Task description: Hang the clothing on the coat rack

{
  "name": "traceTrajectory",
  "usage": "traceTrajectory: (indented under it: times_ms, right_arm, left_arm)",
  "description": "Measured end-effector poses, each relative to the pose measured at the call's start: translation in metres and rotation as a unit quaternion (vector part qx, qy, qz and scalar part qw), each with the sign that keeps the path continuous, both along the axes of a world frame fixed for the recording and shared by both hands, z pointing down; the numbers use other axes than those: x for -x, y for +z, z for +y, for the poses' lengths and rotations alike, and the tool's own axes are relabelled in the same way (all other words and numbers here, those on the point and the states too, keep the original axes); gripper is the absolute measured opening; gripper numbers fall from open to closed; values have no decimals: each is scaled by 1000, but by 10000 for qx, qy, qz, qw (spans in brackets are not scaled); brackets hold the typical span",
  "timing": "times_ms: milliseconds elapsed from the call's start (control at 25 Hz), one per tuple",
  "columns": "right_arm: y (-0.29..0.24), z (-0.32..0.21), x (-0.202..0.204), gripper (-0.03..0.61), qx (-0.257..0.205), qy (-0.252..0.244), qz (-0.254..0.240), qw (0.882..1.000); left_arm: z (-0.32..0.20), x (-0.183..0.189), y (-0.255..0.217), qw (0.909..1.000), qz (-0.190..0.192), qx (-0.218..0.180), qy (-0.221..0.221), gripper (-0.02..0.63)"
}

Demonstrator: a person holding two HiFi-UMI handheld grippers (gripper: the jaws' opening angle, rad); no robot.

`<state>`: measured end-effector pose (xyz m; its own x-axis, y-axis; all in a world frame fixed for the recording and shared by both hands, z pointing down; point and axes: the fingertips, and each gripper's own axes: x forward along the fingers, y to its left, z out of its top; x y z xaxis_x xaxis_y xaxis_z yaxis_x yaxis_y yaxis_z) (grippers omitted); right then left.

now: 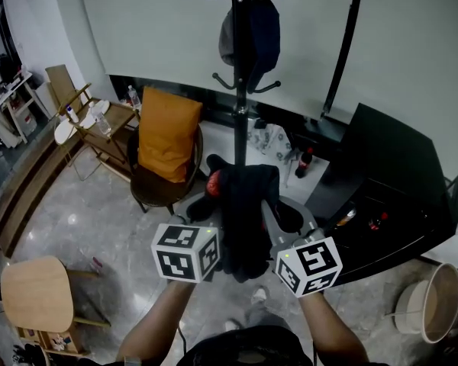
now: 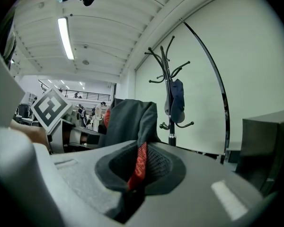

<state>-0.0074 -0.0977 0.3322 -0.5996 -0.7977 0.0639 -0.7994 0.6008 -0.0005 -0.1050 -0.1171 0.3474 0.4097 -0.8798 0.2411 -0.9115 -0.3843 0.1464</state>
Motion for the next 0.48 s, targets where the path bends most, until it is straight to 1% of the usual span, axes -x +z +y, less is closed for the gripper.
traceTrajectory:
  times_ms: [200, 360, 480]
  right_arm:
    - [2, -24, -3, 31, -33, -97, -109, 9999]
    - [2, -48, -6, 30, -14, -173, -194, 9997]
    - [-1, -65, -7, 29, -93, -232, -179, 9995]
  left_arm:
    - [-22, -1, 2, 9996, -257, -55, -65, 32]
    - [-43, -5, 3, 9995, -293, -57, -125, 32]
    - [-62, -7, -1, 9994, -282, -99, -164, 32]
